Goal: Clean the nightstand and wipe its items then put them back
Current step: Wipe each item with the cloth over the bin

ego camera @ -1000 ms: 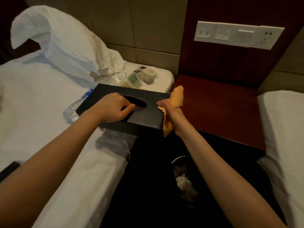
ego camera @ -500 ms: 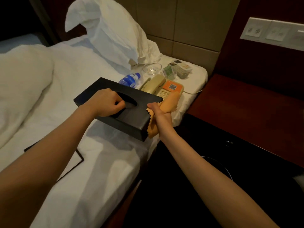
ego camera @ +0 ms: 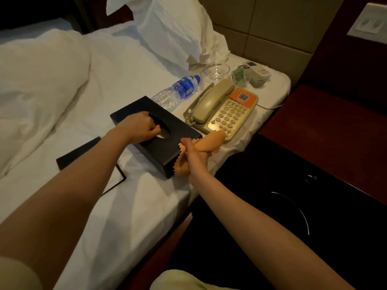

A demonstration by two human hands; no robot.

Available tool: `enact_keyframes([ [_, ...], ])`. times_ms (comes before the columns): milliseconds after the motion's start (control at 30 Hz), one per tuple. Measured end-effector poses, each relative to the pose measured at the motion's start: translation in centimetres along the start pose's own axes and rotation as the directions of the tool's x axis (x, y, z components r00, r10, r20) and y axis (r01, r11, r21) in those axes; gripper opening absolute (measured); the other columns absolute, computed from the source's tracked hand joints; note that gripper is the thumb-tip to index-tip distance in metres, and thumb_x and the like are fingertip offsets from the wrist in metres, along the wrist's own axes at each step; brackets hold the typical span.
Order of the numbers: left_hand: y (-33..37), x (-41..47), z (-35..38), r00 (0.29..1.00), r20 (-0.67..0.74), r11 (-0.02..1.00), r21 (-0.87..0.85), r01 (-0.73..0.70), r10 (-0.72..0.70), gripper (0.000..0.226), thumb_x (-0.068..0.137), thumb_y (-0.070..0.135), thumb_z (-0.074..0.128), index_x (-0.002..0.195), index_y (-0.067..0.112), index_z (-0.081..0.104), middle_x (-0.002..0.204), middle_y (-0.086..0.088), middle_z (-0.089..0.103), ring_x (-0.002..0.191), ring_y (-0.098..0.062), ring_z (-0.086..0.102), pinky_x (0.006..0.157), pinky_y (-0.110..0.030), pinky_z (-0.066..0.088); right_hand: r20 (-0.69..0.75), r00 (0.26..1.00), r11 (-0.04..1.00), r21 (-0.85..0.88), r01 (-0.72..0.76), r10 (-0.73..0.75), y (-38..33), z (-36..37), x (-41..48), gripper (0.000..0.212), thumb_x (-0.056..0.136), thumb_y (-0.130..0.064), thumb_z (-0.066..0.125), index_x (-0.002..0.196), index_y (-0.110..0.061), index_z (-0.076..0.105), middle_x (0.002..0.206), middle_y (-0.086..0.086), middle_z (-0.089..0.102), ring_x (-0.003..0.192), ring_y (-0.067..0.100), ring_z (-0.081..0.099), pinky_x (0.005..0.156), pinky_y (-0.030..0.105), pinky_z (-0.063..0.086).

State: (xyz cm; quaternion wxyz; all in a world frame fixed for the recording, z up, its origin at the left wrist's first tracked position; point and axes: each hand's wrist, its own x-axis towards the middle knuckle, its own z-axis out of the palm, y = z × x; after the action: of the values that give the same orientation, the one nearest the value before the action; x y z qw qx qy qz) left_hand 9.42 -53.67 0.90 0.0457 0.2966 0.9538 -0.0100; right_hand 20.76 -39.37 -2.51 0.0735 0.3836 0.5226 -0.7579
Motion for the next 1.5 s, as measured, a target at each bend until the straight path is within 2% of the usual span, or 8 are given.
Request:
enact_keyframes([
  [267,0.2,-0.1,0.6,0.995,-0.088,0.986,0.164,-0.021,0.036,0.052,0.1,0.034,0.03,0.074,0.006,0.066,0.067,-0.005,0.052,0.076,-0.015,0.041,0.074,-0.026,0.029,-0.095,0.99,0.992,-0.093,0.091,-0.1,-0.4,0.0,0.3,0.057,0.095,-0.042,0.043,0.143,-0.015,0.028,0.132,0.012,0.047,0.117,0.032,0.048,0.092,0.036,0.037],
  [500,-0.2,-0.9,0.8,0.992,-0.122,0.999,0.018,0.046,-0.044,0.042,0.099,0.034,0.037,0.075,0.008,0.06,0.077,-0.006,0.051,0.077,-0.018,0.043,0.073,-0.032,0.038,-0.308,0.815,0.871,-0.176,0.458,-0.491,-2.6,-0.9,-0.7,0.037,0.1,-0.024,0.038,0.132,-0.005,0.043,0.115,0.01,0.06,0.104,0.025,0.058,0.068,0.014,0.032],
  [600,0.1,-1.5,0.6,0.99,-0.115,0.997,-0.026,0.079,-0.082,0.035,0.097,0.033,0.04,0.077,0.011,0.057,0.082,-0.006,0.049,0.08,-0.019,0.044,0.071,-0.03,0.034,-0.274,0.736,0.778,-0.076,0.624,-0.618,-4.5,0.1,-2.2,0.032,0.1,-0.022,0.042,0.126,-0.004,0.045,0.088,-0.001,0.059,0.077,0.014,0.059,0.074,0.017,0.047],
  [800,-0.5,-2.8,0.7,0.923,-0.264,0.945,-0.248,0.214,-0.279,0.022,0.093,0.03,0.046,0.101,0.012,0.057,0.097,-0.007,0.051,0.084,-0.022,0.051,0.072,-0.032,0.038,-0.003,0.578,0.572,-0.156,0.806,-0.816,-6.2,3.9,-3.7,0.031,0.096,-0.024,0.047,0.121,-0.005,0.047,0.093,-0.003,0.053,0.082,0.008,0.054,0.076,0.019,0.045],
  [1033,-3.9,-7.1,2.5,0.678,-0.053,0.621,-0.46,0.635,-0.733,0.038,0.087,0.026,0.053,0.121,0.01,0.048,0.126,-0.02,0.046,0.116,-0.038,0.046,0.095,-0.042,0.039,0.406,0.739,0.683,-0.304,0.664,-0.538,-2.1,8.3,-4.4,0.028,0.096,-0.017,0.045,0.12,-0.004,0.051,0.103,0.007,0.056,0.094,0.019,0.054,0.078,0.025,0.039],
  [1133,-4.9,-9.2,3.6,0.507,0.097,0.41,-0.468,0.783,-0.857,0.05,0.089,0.033,0.052,0.128,0.006,0.04,0.135,-0.022,0.037,0.125,-0.04,0.036,0.103,-0.045,0.032,0.555,0.732,0.578,-0.47,0.668,-0.395,1.3,9.9,-4.1,0.028,0.095,-0.015,0.046,0.117,0.0,0.054,0.108,0.015,0.059,0.094,0.021,0.053,0.073,0.025,0.04],
  [1300,-5.8,-12.2,4.8,0.347,0.107,0.255,-0.486,0.836,-0.932,0.064,0.083,0.045,0.057,0.13,0.005,0.037,0.139,-0.021,0.031,0.129,-0.039,0.028,0.107,-0.045,0.024,0.48,0.845,0.49,-0.693,0.529,-0.234,4.4,11.1,-3.0,0.044,0.094,-0.021,0.05,0.135,-0.006,0.045,0.123,0.015,0.057,0.112,0.029,0.056,0.097,0.04,0.047],
  [1500,-5.5,-13.5,5.4,0.199,0.336,-0.021,-0.552,0.833,-0.921,0.113,0.068,0.056,0.073,0.147,0.012,0.005,0.148,-0.018,0.02,0.136,-0.036,0.022,0.109,-0.046,0.026,0.414,0.907,0.507,-0.766,0.396,-0.083,3.8,11.6,-2.6,0.042,0.093,-0.024,0.054,0.129,-0.005,0.047,0.115,0.011,0.059,0.093,0.022,0.059,0.079,0.03,0.045],
])
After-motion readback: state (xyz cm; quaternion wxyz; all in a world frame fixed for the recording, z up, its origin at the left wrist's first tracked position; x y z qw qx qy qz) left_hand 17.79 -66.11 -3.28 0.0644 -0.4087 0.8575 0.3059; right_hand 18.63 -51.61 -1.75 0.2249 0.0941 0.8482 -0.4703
